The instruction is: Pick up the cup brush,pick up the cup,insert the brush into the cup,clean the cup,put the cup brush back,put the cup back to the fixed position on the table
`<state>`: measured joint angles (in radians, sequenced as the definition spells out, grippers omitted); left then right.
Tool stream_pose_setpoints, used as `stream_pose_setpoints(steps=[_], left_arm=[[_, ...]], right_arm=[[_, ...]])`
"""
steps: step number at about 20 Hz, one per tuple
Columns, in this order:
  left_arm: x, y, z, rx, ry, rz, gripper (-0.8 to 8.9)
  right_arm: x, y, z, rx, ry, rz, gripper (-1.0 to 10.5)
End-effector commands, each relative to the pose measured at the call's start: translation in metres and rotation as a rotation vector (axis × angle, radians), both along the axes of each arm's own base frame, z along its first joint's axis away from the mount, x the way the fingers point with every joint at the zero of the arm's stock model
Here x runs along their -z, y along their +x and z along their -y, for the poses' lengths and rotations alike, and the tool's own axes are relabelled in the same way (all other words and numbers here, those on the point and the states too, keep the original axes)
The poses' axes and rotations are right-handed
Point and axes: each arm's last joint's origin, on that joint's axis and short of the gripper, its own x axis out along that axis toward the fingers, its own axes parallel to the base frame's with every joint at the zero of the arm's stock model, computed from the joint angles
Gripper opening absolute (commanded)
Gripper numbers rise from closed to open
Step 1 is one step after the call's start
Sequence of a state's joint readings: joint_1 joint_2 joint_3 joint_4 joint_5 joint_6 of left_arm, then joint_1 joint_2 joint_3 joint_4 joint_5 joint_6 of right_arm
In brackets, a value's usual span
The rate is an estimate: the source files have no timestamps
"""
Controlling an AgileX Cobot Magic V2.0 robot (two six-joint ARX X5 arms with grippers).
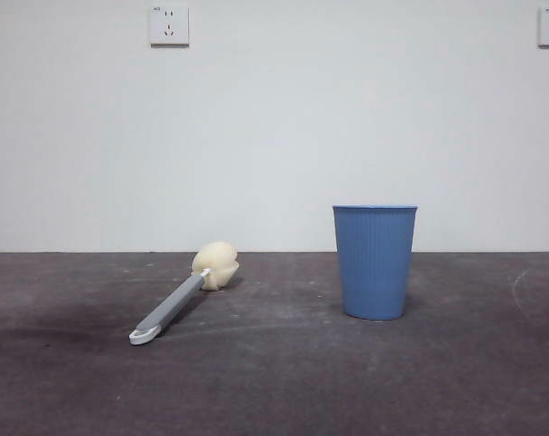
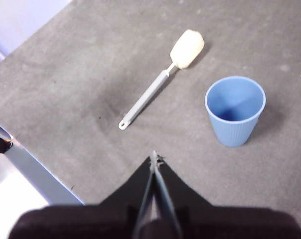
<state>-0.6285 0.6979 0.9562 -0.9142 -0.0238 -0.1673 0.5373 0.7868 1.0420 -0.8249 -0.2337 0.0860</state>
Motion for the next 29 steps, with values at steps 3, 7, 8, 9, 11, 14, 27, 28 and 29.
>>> stream_pose_setpoints(steps=[3, 7, 8, 9, 11, 14, 27, 28, 29], left_arm=[[0.0, 0.001, 0.0, 0.008, 0.004, 0.02, -0.03], [0.0, 0.001, 0.0, 0.008, 0.004, 0.021, -0.03], [0.0, 0.001, 0.0, 0.008, 0.004, 0.02, -0.03], [0.0, 0.001, 0.0, 0.008, 0.003, 0.02, -0.03], [0.0, 0.001, 0.0, 0.008, 0.003, 0.02, -0.03], [0.0, 0.001, 0.0, 0.008, 0.004, 0.02, -0.03], [-0.032, 0.031, -0.031, -0.064, 0.02, 0.75, -0.03], [-0.026, 0.033, -0.037, -0.105, 0.013, 0.847, -0.03], [-0.016, 0.033, -0.041, -0.142, 0.015, 0.899, -0.03]], right_arm=[[-0.002, 0.0, 0.0, -0.005, 0.006, 0.017, 0.0], [-0.002, 0.0, 0.0, 0.001, 0.003, 0.018, 0.0], [-0.002, 0.0, 0.0, 0.001, 0.003, 0.018, 0.0], [-0.002, 0.0, 0.0, 0.001, 0.003, 0.018, 0.0], [-0.002, 0.0, 0.0, 0.001, 0.004, 0.018, 0.0], [-0.002, 0.0, 0.0, 0.001, 0.003, 0.018, 0.0], [-0.001, 0.0, 0.0, 0.001, 0.001, 0.015, 0.0], [-0.001, 0.0, 0.0, 0.001, 0.001, 0.015, 0.0], [-0.001, 0.0, 0.0, 0.001, 0.001, 0.015, 0.0]])
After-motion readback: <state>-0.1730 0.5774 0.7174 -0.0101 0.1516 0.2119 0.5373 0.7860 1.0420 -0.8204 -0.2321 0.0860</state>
